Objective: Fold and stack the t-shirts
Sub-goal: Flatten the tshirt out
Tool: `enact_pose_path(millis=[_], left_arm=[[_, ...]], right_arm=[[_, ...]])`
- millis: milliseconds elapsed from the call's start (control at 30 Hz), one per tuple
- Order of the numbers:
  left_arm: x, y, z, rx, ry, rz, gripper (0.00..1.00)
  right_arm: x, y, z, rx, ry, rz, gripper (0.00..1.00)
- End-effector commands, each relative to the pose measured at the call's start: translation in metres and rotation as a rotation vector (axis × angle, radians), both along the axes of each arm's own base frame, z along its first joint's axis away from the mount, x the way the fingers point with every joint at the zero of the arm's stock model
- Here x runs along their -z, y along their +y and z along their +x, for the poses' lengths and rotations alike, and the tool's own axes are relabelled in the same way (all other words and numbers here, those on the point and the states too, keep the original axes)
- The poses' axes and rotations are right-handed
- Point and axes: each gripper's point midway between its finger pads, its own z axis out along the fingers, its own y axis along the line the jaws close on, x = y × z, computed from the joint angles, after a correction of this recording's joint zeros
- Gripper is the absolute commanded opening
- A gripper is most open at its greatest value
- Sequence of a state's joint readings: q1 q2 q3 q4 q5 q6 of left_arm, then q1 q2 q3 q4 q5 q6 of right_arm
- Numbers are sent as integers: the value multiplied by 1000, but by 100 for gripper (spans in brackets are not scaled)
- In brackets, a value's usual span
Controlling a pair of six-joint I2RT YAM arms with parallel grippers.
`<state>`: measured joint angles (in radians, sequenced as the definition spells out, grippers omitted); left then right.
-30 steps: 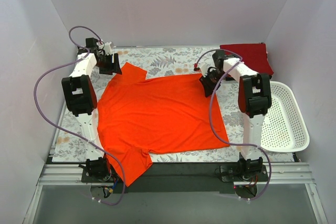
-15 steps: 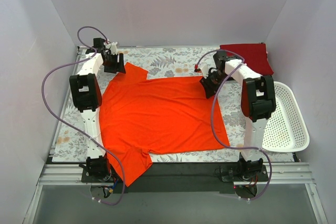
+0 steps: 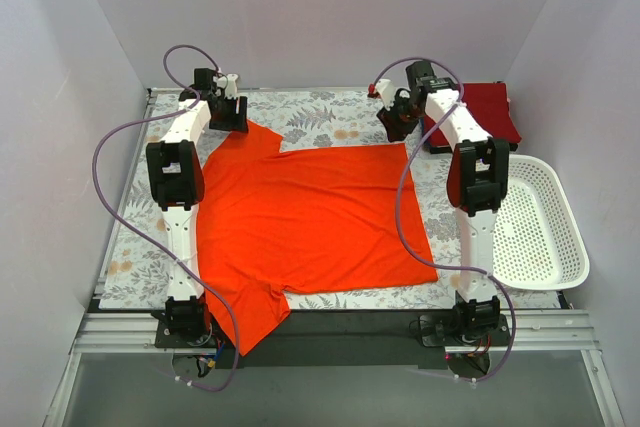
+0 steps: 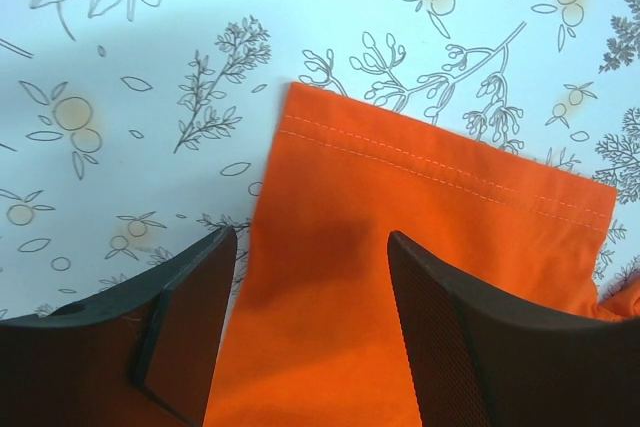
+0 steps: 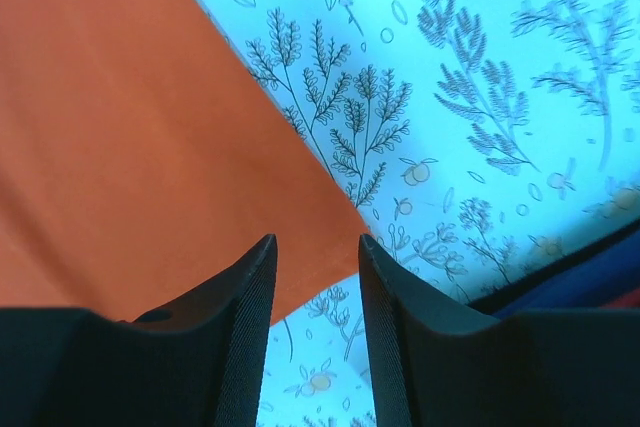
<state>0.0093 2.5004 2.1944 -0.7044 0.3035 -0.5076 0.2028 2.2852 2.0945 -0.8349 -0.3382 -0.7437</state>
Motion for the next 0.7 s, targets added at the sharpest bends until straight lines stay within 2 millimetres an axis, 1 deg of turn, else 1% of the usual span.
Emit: enact_pose_path(millis=[0,67,133,300,500,667], left_arm=[[-19,9,20,-27,-83,28,61],[-20,10,21,-23,-88,35,61],[-19,10,21,-21,-88,40,61],[-20,11,20,-15,-86,46,61],[-18,11,19,-12,-79,48,61],[-17,13,19,-16,-78,57,61]], right_arm=[[10,-4,8,-41,-12,-29,46],[20,-8,9,-45,-5,-46,48],[23,-10,10,-47,-4,-52,48],[40,-16,13,-40,5,-80,48],[51,-22,16,-35,10,-87,48],[64,-37,20,-1,24,-96,49]])
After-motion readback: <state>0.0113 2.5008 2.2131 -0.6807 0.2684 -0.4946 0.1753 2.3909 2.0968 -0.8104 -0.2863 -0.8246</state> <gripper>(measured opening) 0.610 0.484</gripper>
